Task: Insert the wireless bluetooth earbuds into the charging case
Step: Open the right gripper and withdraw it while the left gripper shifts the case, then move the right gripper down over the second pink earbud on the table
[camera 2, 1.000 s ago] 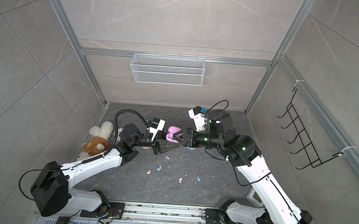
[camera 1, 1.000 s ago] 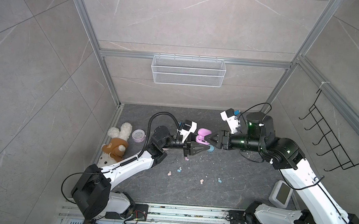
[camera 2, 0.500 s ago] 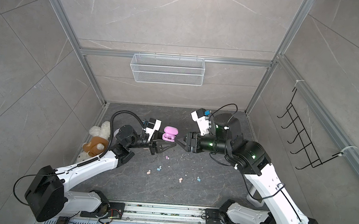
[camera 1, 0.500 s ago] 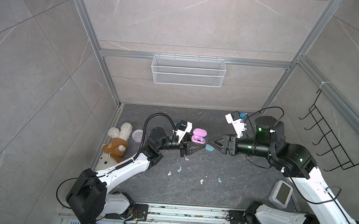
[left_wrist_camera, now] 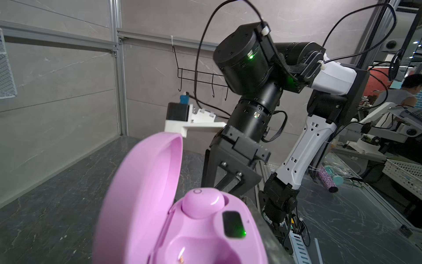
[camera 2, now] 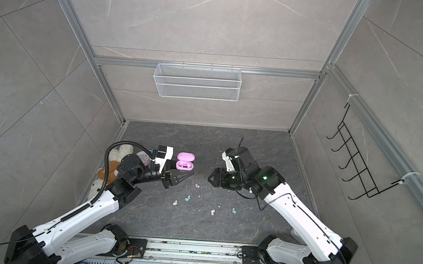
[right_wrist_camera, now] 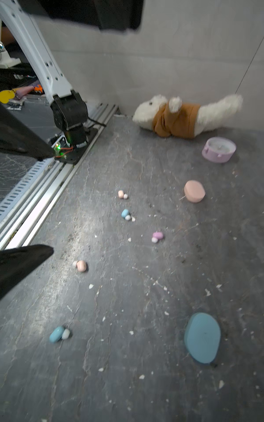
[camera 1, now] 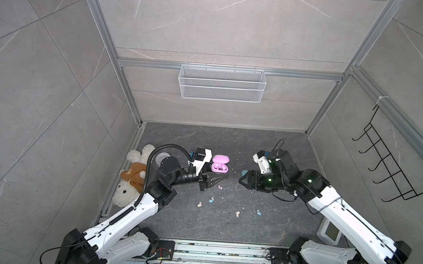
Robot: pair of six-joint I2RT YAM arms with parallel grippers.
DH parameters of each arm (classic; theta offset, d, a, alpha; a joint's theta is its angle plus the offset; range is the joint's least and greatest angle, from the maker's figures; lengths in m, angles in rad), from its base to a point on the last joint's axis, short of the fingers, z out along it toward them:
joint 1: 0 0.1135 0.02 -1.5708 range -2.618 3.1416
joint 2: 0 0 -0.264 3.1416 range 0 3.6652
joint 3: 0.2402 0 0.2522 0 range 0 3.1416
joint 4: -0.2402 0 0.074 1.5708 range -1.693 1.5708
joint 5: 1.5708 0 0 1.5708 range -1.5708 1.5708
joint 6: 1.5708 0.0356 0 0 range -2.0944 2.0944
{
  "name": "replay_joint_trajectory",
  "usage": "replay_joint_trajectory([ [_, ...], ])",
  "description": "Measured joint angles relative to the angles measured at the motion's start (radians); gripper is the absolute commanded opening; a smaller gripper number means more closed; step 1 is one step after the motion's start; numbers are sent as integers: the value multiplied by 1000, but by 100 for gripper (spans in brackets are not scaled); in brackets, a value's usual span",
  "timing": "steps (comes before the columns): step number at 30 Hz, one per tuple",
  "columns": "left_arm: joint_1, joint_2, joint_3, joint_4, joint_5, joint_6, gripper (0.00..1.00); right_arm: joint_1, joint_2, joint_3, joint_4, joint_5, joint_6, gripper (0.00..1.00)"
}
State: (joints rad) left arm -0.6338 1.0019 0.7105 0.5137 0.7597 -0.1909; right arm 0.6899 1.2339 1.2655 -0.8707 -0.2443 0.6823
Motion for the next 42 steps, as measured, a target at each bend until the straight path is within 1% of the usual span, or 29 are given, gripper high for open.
replay_joint_trajectory([
  [6,0,-83,-47,-74,-29,14,25,0,214,-1,33,54,6,62],
  [15,1,-238,-87,-166,-75,39,25,32,457,36,111,91,6,61],
  [23,1,-301,-105,-240,-100,56,25,76,676,233,117,115,3,57],
  [32,1,-305,-132,-245,-104,68,25,93,843,391,29,193,-23,47],
  [35,1,-305,-132,-245,-104,69,25,93,872,412,7,203,-40,43],
  [42,1,-305,-132,-245,-104,69,26,93,944,475,-29,204,-89,38],
])
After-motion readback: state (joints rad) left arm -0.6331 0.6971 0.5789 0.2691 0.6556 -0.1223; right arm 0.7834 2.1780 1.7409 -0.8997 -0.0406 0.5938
